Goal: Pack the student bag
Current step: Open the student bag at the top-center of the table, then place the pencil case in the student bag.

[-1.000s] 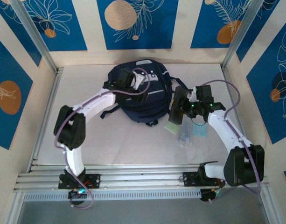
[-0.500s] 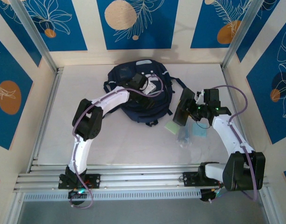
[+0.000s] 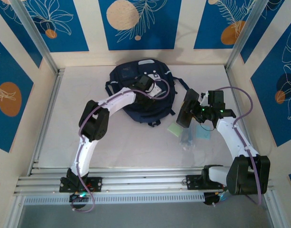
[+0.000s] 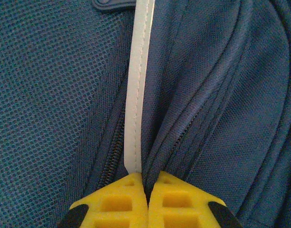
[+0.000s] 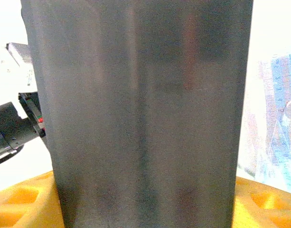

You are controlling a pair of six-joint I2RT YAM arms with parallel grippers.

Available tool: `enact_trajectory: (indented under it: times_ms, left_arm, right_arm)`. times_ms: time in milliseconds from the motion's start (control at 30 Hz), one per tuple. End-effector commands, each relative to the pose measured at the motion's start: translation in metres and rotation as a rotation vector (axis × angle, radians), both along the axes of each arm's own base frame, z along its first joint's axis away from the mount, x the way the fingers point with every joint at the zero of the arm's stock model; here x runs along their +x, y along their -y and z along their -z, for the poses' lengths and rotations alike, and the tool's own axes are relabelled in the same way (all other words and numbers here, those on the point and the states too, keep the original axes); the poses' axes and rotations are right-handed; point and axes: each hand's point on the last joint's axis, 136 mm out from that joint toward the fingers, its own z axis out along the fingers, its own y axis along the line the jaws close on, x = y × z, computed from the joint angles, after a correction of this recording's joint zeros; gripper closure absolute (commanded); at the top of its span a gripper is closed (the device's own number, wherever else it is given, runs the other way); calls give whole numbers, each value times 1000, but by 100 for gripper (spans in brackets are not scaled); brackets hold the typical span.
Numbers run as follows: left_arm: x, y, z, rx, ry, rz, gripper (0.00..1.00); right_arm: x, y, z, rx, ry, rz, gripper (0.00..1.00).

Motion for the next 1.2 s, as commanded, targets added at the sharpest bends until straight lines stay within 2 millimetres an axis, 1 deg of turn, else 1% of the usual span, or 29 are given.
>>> enact_trajectory:
  times_ms: [0,33,133,200,333,400,467,600,700,767,833,1033,1167]
  left_arm:
    - [-5,8,-55,-239,-108,-69,100]
    - [-7,12,-78,-317,-123,-78,100]
    - [-8,14,-134,-477,-141,-104,100]
    - [-7,12,-158,-538,-147,-116,100]
    - [-9,13,-189,-677,-229,-134,100]
    - [-9,15,-199,-743,-280,-139,100]
    - [-12,19,-209,-789,-313,-134,100]
    - [-19,24,-231,-880,-341,-115,100]
    - [-21,22,-241,-909,-323,-117,100]
    - [-22,22,-245,-933,-322,-119,100]
    - [-22,22,-246,-947,-321,-119,100]
    - [-18,22,-230,-942,-338,-145,100]
    - [-18,18,-222,-945,-347,-159,100]
  right_arm:
    - [-1,5,-13,-16,37,13,57]
    - [-1,5,-14,-17,40,15,57]
    - [0,5,-15,-9,38,22,56]
    - [1,5,-15,-3,36,26,56]
    - [7,0,-17,36,36,27,56]
    - [12,-6,-18,73,39,24,57]
    - [20,-15,-22,111,45,20,58]
    - [41,-46,-26,159,48,-6,59]
    - [58,-71,-20,167,26,-14,59]
    - [70,-86,-10,169,-1,0,59]
    - [86,-103,2,178,-10,7,59]
    - [139,-159,25,232,-45,-7,59]
    - [169,-193,42,261,-81,-7,57]
